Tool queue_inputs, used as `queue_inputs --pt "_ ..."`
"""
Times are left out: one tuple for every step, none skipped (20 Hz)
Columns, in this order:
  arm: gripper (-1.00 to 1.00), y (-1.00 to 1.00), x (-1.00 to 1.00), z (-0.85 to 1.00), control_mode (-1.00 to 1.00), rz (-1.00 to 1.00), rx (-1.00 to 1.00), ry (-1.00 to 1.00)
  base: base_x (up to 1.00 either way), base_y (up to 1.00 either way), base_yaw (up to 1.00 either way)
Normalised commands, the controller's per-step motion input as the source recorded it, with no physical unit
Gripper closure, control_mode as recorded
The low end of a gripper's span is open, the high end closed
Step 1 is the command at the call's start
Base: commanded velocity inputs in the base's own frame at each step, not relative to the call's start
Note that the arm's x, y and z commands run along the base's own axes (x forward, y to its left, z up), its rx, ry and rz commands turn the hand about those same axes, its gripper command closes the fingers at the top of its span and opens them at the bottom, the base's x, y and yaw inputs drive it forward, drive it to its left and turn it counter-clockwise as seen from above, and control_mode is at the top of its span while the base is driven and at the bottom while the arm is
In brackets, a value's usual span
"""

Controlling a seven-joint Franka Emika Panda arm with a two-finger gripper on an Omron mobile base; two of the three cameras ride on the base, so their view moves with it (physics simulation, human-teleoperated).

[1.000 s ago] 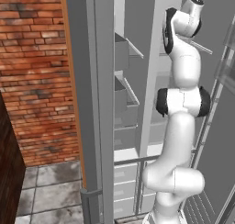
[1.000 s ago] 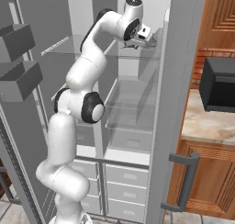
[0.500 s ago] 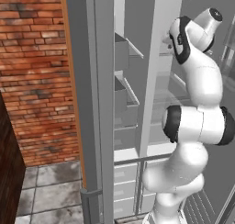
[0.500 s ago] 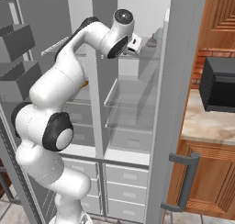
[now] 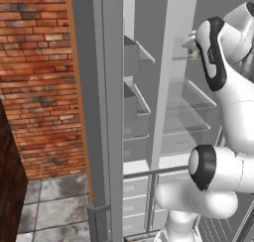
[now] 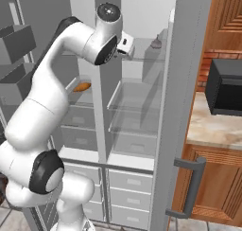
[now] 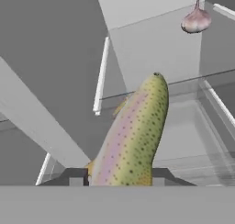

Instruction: There's a fish in the fridge that needs to be moved to the freezer for freezing. Pick up the fish from the fridge, place it on any shelf in the freezer, and close the fridge and freezer doors when done.

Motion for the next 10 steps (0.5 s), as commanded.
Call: queue_inputs --pt "1.0 0.71 -1.0 0.0 -1.0 0.1 0.0 -0.39 0.0 0.0 0.0" --pt "1.0 0.79 -1.0 0.0 -1.0 0.11 0.0 -0.42 0.0 0.0 0.0" --pt "1.0 0.89 -1.0 0.0 -1.0 0.12 0.0 -0.4 0.0 0.0 0.0" --pt "1.0 1.0 -0.65 -0.04 -1.0 0.14 0.0 -0.2 0.0 0.0 0.0" --pt "1.0 1.0 -0.58 0.0 -1.0 0.14 -0.01 -0.21 0.0 0.0 0.0" --pt "1.0 1.0 -0.43 0.0 -1.0 0.14 -0.03 -0.25 0.0 0.0 0.0" --pt "1.0 1.0 -0.22 0.0 -1.0 0.13 -0.03 -0.21 0.0 0.0 0.0" --pt "1.0 1.0 -0.04 0.0 -1.0 0.11 -0.03 -0.16 0.0 0.0 0.0" --pt "1.0 1.0 0.0 0.0 -1.0 0.11 -0.03 -0.08 0.0 0.0 0.0" --pt "1.0 0.96 0.0 0.0 -1.0 0.1 -0.02 0.0 0.0 0.0 0.0"
